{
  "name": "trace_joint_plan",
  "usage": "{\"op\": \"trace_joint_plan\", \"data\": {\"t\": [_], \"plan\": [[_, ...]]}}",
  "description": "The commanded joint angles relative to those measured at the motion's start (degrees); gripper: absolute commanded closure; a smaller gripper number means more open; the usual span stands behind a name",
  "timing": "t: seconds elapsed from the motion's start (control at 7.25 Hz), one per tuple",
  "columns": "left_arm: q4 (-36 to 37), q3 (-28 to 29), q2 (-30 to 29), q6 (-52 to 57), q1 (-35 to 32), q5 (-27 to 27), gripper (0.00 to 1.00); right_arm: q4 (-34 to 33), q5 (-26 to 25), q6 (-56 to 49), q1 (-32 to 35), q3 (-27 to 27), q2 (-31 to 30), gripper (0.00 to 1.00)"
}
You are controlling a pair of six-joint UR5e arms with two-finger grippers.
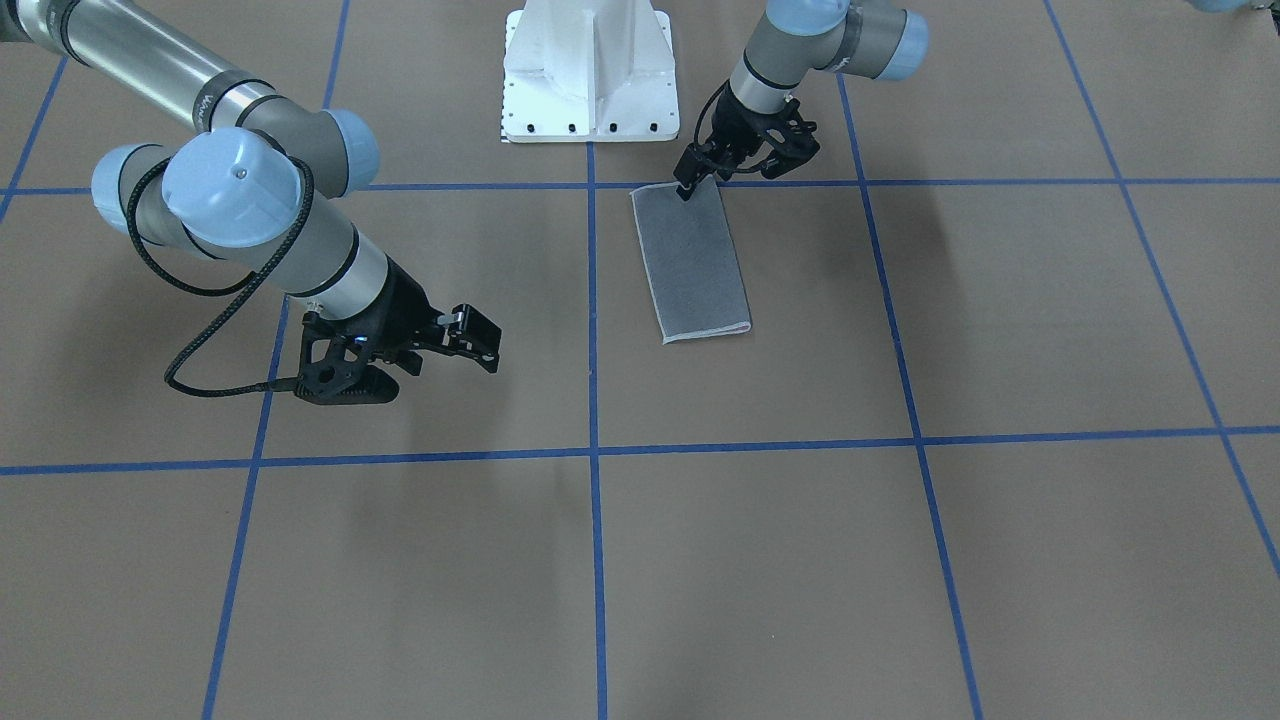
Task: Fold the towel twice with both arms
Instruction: 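Grasp the near end of the folded strip with the left gripper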
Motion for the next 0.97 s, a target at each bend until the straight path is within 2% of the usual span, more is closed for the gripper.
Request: {"op": "trace_joint_plan", "data": {"t": [0.0, 0.14, 0.28, 0.55, 0.69, 0.83], "plan": [[0.0, 0.1, 0.0, 0.0, 0.2, 0.0, 0.35, 0.0, 0.0, 0.0, 0.0, 0.0, 0.0, 0.00], [0.0, 0.1, 0.0, -0.1, 0.2, 0.0, 0.43, 0.0, 0.0, 0.0, 0.0, 0.0, 0.0, 0.00], [0.0, 0.0, 0.0, -0.2, 0.2, -0.1, 0.56, 0.0, 0.0, 0.0, 0.0, 0.0, 0.0, 0.00], [0.0, -0.7, 0.1, -0.2, 0.2, -0.1, 0.92, 0.0, -0.1, 0.0, 0.0, -0.1, 0.0, 0.00], [0.1, -1.1, -0.1, -0.4, 0.1, -0.1, 1.00, 0.0, -0.1, 0.0, 0.0, -0.1, -0.1, 0.00], [0.2, -1.9, -0.3, -0.4, 0.1, -0.3, 1.00, 0.0, -0.1, 0.0, 0.0, -0.2, -0.2, 0.00]]}}
